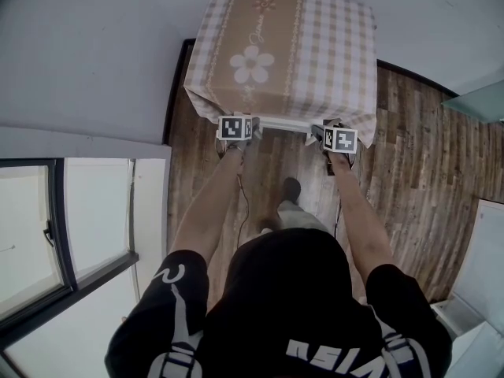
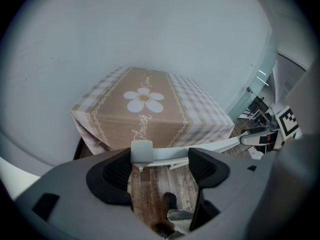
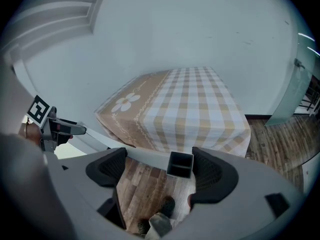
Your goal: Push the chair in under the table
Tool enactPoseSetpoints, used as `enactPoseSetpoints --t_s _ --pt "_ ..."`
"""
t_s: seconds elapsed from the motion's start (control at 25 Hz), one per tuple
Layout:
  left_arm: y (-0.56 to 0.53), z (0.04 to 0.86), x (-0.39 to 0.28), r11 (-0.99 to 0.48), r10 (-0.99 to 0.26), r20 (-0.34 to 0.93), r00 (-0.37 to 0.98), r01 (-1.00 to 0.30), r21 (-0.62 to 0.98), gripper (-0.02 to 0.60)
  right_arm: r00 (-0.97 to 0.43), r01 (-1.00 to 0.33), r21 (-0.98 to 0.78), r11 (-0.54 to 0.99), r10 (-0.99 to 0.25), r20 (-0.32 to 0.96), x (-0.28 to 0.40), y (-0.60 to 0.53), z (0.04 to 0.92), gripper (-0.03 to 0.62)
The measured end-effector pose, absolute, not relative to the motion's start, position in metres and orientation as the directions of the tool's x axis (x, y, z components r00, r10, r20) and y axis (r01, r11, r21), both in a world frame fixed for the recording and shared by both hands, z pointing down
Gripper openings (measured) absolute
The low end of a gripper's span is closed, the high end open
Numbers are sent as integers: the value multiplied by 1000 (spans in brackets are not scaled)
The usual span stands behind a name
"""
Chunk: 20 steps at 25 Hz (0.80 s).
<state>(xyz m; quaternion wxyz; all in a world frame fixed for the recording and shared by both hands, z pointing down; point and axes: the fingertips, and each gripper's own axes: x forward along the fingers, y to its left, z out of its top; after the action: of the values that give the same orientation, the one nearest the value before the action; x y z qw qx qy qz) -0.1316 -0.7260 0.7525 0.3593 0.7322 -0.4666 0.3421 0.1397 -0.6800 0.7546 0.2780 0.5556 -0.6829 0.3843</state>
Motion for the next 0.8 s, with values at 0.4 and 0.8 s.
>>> enactPoseSetpoints --t_s 0.4,0.8 --pt "-753 752 -123 -279 -435 846 307 -940 197 368 -241 -970 -223 100 -540 806 149 -709 756 428" --pt "-779 751 -113 -265 -443 846 298 -945 194 368 -250 -968 -226 113 -545 800 159 -738 755 430"
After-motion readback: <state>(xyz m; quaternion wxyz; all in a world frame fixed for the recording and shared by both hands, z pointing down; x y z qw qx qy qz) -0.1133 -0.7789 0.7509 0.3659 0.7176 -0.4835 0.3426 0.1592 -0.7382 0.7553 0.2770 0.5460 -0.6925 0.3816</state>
